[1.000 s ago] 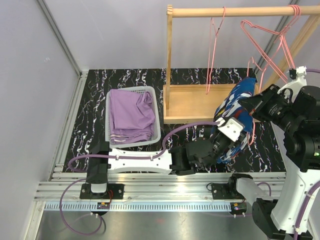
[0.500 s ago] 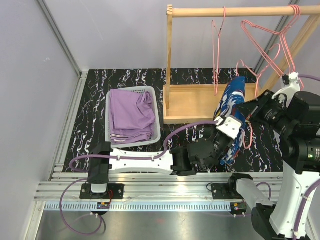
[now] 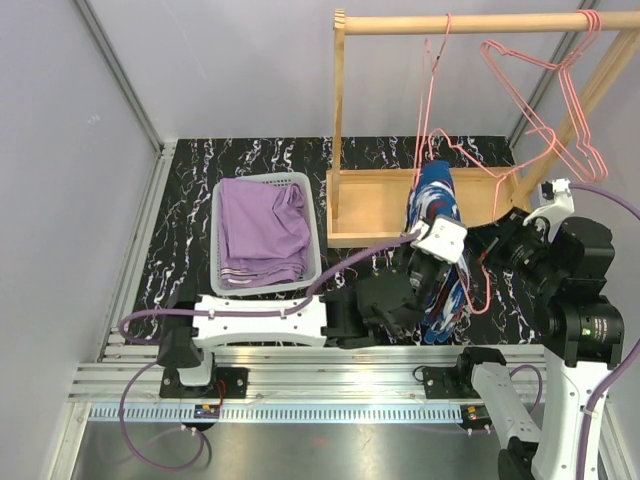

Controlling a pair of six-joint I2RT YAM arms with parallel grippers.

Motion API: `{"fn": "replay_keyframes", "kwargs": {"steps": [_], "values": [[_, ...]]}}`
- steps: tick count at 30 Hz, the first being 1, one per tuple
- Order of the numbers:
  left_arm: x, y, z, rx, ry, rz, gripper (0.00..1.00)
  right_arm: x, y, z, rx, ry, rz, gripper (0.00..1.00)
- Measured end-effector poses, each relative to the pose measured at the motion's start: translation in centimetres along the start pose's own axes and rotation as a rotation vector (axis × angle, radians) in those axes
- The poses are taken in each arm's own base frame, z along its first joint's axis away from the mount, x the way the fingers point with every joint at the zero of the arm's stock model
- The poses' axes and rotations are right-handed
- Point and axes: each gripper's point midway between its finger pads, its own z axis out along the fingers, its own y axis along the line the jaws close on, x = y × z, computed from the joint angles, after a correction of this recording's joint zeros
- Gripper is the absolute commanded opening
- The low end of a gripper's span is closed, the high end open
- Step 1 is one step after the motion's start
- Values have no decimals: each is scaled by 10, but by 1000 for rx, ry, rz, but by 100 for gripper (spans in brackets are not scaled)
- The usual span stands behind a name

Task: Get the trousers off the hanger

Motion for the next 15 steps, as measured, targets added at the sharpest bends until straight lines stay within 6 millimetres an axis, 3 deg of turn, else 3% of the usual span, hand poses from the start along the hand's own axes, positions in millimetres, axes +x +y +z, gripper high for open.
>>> {"fn": "replay_keyframes", "kwargs": {"steps": [3, 5, 11, 15], "values": [[-31, 16, -3, -21, -33, -25, 0, 10, -6, 1, 7, 14, -1, 0], [-66, 35, -6, -40, -77, -74, 0, 19, -13, 3, 19, 38, 0, 0], [-187, 121, -34, -120, -248, -285, 0, 29, -22, 9, 33, 68, -11, 0], [-247, 183, -59, -179, -351, -407, 0, 31, -25, 9, 43, 72, -23, 0]]}}
